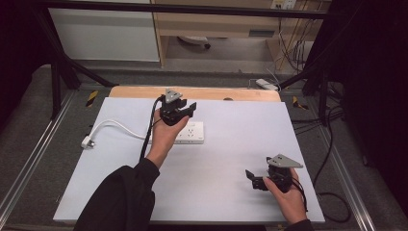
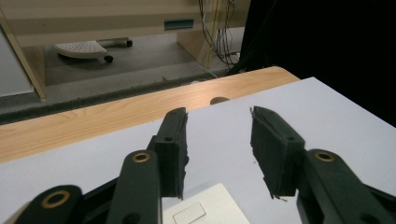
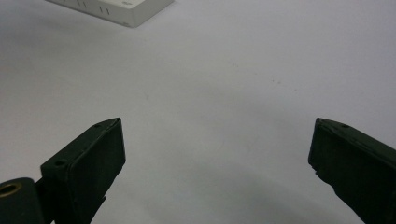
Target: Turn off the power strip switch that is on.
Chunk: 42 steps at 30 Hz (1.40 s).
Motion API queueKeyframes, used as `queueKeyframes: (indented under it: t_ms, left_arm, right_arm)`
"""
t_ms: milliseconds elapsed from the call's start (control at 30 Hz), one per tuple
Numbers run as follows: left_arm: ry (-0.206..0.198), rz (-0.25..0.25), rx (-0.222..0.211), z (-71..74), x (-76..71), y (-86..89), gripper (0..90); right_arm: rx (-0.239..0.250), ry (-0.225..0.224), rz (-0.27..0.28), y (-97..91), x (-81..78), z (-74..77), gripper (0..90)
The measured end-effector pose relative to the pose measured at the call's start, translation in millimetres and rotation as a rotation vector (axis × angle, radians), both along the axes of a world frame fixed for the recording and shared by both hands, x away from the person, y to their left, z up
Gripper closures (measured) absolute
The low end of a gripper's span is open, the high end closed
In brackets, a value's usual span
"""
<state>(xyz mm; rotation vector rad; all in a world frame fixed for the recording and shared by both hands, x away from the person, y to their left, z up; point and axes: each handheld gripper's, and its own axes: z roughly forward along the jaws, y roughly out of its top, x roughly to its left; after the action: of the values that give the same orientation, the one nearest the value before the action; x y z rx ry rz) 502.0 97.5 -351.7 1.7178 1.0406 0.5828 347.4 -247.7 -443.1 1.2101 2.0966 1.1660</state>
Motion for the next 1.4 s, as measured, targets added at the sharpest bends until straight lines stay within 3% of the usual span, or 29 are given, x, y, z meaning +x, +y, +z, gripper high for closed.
queueKeyframes:
  t_ms: [467, 767, 1400]
  left_arm:
    - [0.009, -0.009, 0.024, -7.0, 4.4, -1.9, 78.8]
    - [0.036, -0.027, 0.04, -12.3, 6.3, -1.0, 89.7]
    - [0.065, -0.029, 0.057, -31.6, 14.0, -5.2, 90.0]
  right_arm:
    - [0.001, 0.001, 0.001, 0.0, 0.0, 0.2, 4.3]
    - [0.005, 0.005, 0.001, -0.5, 0.0, 0.4, 4.3]
    - [0.009, 0.007, 0.01, 0.8, -0.5, 1.0, 4.3]
